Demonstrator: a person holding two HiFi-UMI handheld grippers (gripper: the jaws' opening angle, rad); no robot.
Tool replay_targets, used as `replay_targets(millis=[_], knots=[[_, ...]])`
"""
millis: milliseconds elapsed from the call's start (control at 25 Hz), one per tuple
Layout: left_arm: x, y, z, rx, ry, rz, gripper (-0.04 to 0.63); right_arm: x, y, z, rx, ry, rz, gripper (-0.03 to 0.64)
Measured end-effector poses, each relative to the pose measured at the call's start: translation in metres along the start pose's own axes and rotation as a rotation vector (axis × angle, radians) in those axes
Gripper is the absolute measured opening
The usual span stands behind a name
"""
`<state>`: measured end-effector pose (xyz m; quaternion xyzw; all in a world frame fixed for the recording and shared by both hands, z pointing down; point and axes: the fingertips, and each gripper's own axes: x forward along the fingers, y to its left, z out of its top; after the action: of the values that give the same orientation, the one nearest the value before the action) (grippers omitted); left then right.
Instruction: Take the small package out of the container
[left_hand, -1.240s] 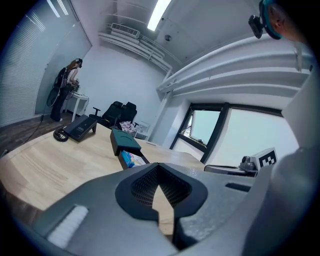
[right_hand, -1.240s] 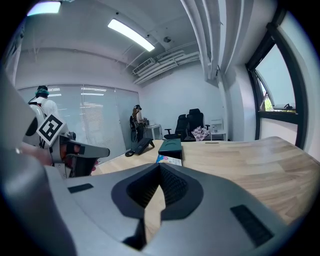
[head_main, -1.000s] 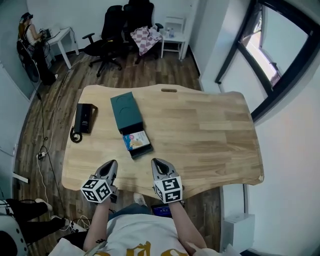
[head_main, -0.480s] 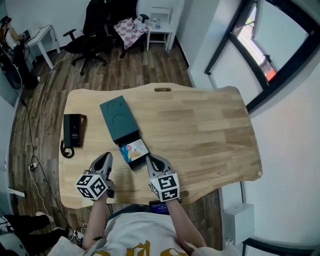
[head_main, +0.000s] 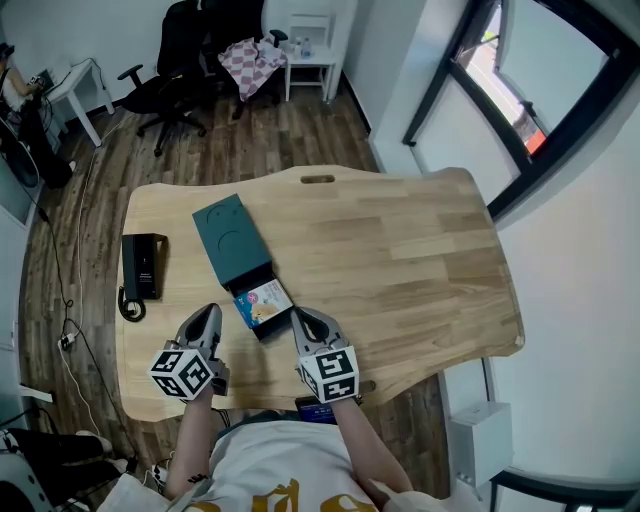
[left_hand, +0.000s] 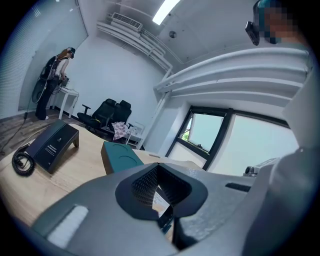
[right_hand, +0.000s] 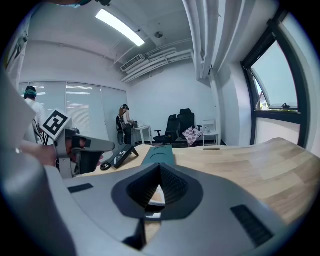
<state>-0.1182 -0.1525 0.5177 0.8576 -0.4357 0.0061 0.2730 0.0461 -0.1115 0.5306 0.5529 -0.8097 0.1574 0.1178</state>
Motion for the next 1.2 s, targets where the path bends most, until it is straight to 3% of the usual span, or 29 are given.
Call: replay_targets(millis=[360,640,1200], knots=[[-0.001,0.004,-0.001,0.014,0.012,0.021,0.002,0.001,0.0,0.002,0.011,-0.001,0.018,0.005],[-0.005,0.011,-0.04,-0.025,0.08,0.033,0.002,0.002,-0.001,-0.025,0.036,0.05,0.023,0.005],[0.009,0.022,-0.071,-0.079,0.141,0.041,0.002,0.009,-0.009,-0.05,0.055,0.11,0.025,0.005]])
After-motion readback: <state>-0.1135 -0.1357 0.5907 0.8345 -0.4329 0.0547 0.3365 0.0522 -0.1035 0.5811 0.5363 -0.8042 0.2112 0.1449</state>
